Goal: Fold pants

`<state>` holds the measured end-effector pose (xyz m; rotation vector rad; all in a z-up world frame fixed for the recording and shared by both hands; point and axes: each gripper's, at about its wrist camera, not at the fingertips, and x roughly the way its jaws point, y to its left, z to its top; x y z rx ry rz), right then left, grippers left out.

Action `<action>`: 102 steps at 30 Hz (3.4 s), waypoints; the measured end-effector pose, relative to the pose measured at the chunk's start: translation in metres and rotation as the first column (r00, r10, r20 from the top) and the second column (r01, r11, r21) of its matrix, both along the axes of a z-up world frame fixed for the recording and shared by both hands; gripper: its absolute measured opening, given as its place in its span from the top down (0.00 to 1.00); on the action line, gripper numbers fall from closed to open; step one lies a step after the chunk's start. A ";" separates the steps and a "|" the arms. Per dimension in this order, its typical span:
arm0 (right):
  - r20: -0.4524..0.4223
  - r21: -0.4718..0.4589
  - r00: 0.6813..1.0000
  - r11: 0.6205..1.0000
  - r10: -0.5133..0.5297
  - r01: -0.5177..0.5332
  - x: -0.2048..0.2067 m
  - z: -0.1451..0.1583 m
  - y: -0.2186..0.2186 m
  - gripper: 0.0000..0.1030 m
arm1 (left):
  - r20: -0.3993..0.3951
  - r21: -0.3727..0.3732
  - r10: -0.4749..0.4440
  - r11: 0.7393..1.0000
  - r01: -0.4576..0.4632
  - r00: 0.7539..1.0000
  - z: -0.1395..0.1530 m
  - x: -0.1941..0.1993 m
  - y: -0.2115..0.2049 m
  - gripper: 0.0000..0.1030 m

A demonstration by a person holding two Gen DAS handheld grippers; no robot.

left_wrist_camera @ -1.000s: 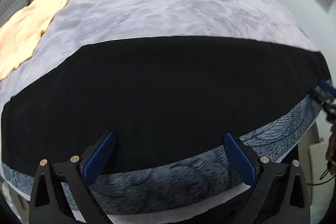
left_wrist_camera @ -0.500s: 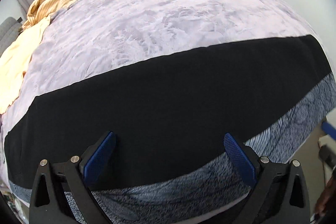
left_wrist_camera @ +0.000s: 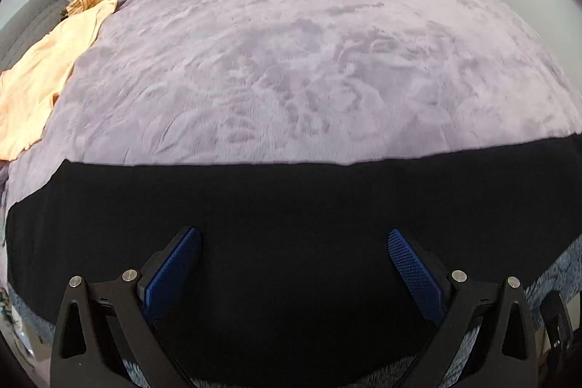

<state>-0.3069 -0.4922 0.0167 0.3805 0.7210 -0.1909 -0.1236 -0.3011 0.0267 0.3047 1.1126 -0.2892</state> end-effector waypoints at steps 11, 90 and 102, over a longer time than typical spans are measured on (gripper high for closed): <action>0.021 0.016 1.000 1.000 0.009 -0.010 -0.008 -0.005 0.003 0.00 | -0.059 0.080 -0.095 0.992 0.100 0.994 -0.015 -0.059 0.010 0.00; -0.225 -0.784 0.907 0.486 0.356 -0.386 0.076 0.016 0.219 0.19 | 0.050 -0.135 0.148 0.981 -0.140 0.988 0.001 0.057 0.244 0.00; -0.179 -0.343 0.638 0.560 0.749 -0.754 0.082 0.098 0.171 0.18 | 0.073 -0.258 -0.056 0.963 0.073 0.996 0.042 0.018 0.220 0.00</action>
